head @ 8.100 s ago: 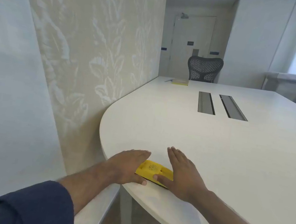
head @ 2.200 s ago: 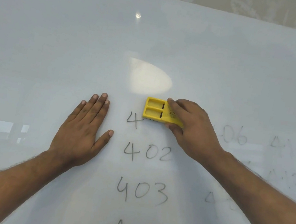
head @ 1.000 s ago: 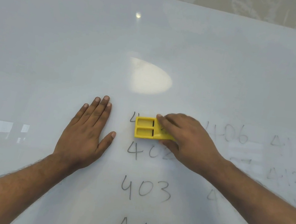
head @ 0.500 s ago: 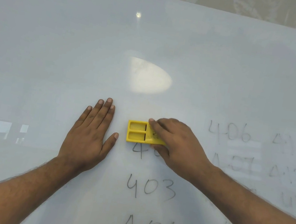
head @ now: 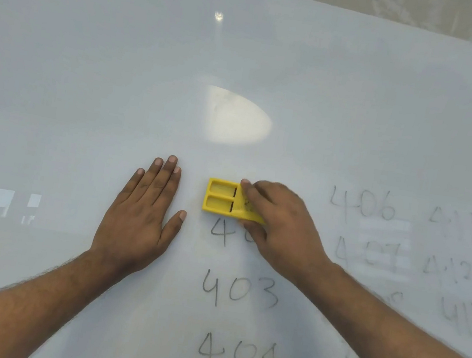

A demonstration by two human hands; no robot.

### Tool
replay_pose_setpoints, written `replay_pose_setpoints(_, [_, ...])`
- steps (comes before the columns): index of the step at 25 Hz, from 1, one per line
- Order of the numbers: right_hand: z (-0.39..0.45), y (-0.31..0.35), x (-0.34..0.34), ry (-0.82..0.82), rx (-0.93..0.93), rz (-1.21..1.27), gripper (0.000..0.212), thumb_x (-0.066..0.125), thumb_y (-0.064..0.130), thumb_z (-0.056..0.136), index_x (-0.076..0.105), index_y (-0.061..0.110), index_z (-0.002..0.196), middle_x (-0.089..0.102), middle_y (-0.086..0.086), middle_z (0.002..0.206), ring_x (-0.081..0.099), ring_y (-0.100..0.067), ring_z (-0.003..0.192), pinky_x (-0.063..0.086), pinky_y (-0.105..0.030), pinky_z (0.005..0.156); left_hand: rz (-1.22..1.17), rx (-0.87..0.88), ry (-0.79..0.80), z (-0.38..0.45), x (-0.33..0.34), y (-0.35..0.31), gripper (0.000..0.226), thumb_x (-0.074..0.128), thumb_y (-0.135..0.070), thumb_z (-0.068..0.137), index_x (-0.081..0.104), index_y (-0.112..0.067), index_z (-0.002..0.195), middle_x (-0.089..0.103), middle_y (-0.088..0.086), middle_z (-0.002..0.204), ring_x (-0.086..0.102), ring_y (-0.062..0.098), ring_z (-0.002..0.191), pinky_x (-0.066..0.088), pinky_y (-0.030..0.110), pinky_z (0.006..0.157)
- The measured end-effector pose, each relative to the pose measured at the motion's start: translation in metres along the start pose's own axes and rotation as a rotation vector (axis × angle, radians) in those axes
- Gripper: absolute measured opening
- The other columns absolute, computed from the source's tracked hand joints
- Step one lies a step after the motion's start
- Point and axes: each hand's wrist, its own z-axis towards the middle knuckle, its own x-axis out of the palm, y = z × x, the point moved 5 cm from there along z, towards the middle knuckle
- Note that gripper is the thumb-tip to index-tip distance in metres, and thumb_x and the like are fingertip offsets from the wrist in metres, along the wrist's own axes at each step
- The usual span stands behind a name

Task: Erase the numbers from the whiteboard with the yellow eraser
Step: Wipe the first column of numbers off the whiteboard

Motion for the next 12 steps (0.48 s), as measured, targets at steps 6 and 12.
replay_pose_setpoints(6, [-0.061, 0.008, 0.006, 0.129, -0.142, -0.038, 0.053, 0.066, 0.027, 0.09, 0.05, 0.006, 0.135, 0.059, -0.009, 0.12, 0.056, -0.03, 0.106, 0.047, -0.04, 0.092, 0.003, -0.008, 0.006, -0.008, 0.001, -0.002, 0.07, 0.024, -0.047, 0.103, 0.013, -0.01, 0.16, 0.009, 0.004, 0.17, 0.007, 0.019, 0.157, 0.013, 0.041, 0.127])
replay_pose_setpoints(12, [-0.046, -0.02, -0.012, 0.065, -0.027, -0.055, 0.055, 0.069, 0.028, 0.087, 0.051, 0.008, 0.135, 0.061, -0.009, 0.118, 0.057, -0.03, 0.104, 0.048, -0.042, 0.089, -0.005, -0.023, 0.008, -0.018, 0.002, -0.005, 0.07, 0.025, -0.047, 0.103, 0.011, -0.011, 0.161, 0.008, 0.004, 0.17, 0.006, 0.019, 0.157, 0.012, 0.041, 0.126])
